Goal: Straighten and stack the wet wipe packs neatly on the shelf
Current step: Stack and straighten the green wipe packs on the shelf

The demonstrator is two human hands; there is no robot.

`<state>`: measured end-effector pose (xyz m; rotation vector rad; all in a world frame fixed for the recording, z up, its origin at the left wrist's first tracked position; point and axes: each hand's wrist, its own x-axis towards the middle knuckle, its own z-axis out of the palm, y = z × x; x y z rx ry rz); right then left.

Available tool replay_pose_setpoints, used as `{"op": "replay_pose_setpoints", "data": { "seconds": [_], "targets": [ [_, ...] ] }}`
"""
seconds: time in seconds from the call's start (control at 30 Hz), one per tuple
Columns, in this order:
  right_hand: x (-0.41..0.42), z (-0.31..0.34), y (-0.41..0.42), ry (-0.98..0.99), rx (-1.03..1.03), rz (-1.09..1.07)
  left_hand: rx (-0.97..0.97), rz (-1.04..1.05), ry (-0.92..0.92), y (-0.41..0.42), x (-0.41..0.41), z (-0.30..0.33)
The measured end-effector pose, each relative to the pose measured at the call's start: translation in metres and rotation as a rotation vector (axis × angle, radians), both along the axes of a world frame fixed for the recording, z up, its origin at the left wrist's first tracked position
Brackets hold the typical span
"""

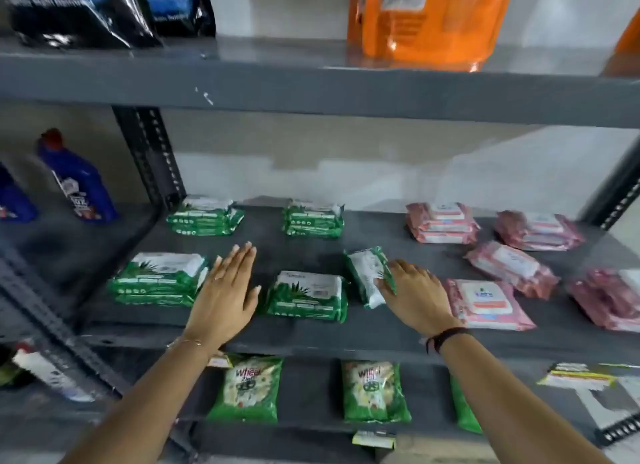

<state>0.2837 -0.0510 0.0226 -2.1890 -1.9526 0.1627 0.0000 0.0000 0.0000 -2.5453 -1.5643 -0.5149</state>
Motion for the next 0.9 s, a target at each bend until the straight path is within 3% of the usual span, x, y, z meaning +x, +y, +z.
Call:
{"op": "replay_pose_setpoints", "data": {
  "seconds": [0.17,0.37,0.6,0.77,0.9],
  "targets": [
    [-0.007,-0.021,0.036,0.167,-0.148,-0.192,-0.253,-0.025,0.063,0.036,-0.019,-0.047],
    [-0.016,-0.034,0.058,0.242,-0.149,-0.338,-0.352,0.011,-0.058,0.053,-0.012,-0.072],
    [-0.012,-0.033,0.062,0.273,-0.076,-0.344,-0.331,0.003,-0.076,0.049,-0.01,-0.074],
    [-0.005,-0.005,0.061,0.253,0.095,-0.202,-0.317,0.02,-0.083,0.048,-0.008,-0.072],
    [-0.022,0.019,0.063,0.313,0.139,0.211,-0.354,0.019,-0.071,0.051,-0.009,-0.076]
  ]
}}
